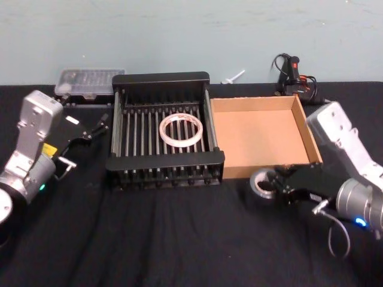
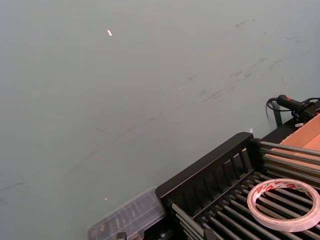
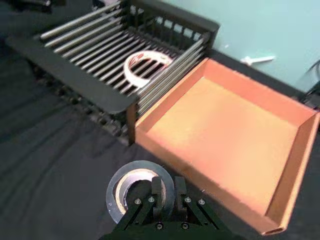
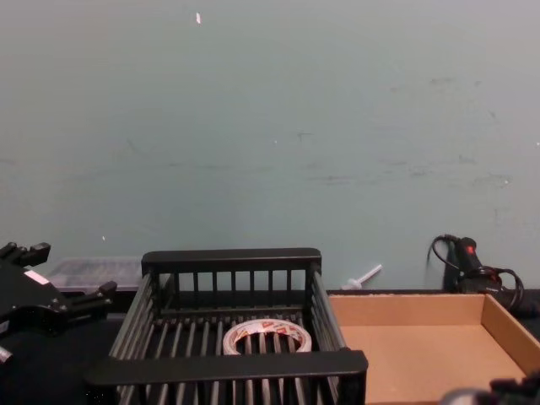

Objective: Pick up the white tape and place it into the black box , Pick up the silver tape and place it into the brown box.

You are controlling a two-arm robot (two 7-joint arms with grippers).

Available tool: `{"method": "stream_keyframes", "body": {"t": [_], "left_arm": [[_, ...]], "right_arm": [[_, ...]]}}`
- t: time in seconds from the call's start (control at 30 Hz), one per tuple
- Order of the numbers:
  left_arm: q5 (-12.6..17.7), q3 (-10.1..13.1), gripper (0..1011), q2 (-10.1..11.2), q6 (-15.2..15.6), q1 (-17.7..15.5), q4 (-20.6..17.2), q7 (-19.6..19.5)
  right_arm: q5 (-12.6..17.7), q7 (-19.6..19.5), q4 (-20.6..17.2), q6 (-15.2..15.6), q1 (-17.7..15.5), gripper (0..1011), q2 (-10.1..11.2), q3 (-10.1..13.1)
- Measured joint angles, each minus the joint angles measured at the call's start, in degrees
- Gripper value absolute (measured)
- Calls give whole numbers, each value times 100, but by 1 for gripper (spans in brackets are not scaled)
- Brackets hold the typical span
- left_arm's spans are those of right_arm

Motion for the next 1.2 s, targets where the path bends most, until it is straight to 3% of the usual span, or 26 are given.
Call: {"method": "stream_keyframes", "body": {"t": [0.27, 0.67, 1.2], "left_arm": [[0, 0, 1001, 0, 0, 0, 0, 0], [0, 0, 1001, 0, 0, 0, 0, 0], [0, 0, 1001, 0, 0, 0, 0, 0]], "right_arm": [[-106, -146, 192, 89, 308, 158, -189, 105], [-338, -234, 959, 122, 1075, 158, -652, 84], [-576, -168, 2785, -51, 2337, 158, -1410, -74]]}}
